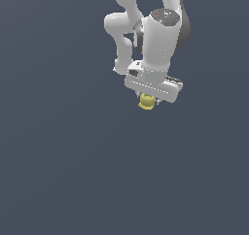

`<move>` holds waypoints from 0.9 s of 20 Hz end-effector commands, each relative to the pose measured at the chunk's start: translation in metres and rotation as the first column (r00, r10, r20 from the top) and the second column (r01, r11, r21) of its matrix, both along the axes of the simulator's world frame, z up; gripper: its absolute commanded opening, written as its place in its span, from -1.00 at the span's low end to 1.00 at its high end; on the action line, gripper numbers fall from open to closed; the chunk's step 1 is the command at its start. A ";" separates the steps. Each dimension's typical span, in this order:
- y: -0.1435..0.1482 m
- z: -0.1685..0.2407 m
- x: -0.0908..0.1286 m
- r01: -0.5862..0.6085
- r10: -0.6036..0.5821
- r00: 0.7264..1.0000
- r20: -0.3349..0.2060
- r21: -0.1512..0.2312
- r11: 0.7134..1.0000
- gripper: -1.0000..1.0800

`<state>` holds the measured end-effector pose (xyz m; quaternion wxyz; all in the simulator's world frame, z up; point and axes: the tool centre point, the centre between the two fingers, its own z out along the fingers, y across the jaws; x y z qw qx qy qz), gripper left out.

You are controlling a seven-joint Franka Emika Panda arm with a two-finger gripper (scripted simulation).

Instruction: Pick up the object and move it to a goal position.

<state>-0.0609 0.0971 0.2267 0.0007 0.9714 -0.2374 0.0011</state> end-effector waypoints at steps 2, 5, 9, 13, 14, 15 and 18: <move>0.012 0.036 0.003 0.000 0.000 1.000 -0.001 -0.001 1.000 -1.00; 0.022 0.066 0.007 0.000 0.000 1.000 -0.001 -0.001 1.000 -1.00; 0.036 0.105 0.012 0.000 0.000 1.000 -0.001 0.000 1.000 -1.00; 0.047 0.137 0.016 0.000 0.000 1.000 -0.001 0.000 1.000 -1.00; 0.050 0.144 0.017 0.000 0.000 1.000 -0.001 0.000 1.000 -1.00; 0.052 0.150 0.018 0.000 0.000 1.000 -0.001 0.001 1.000 -1.00; 0.057 0.165 0.021 0.000 0.000 1.000 -0.001 0.001 1.000 -1.00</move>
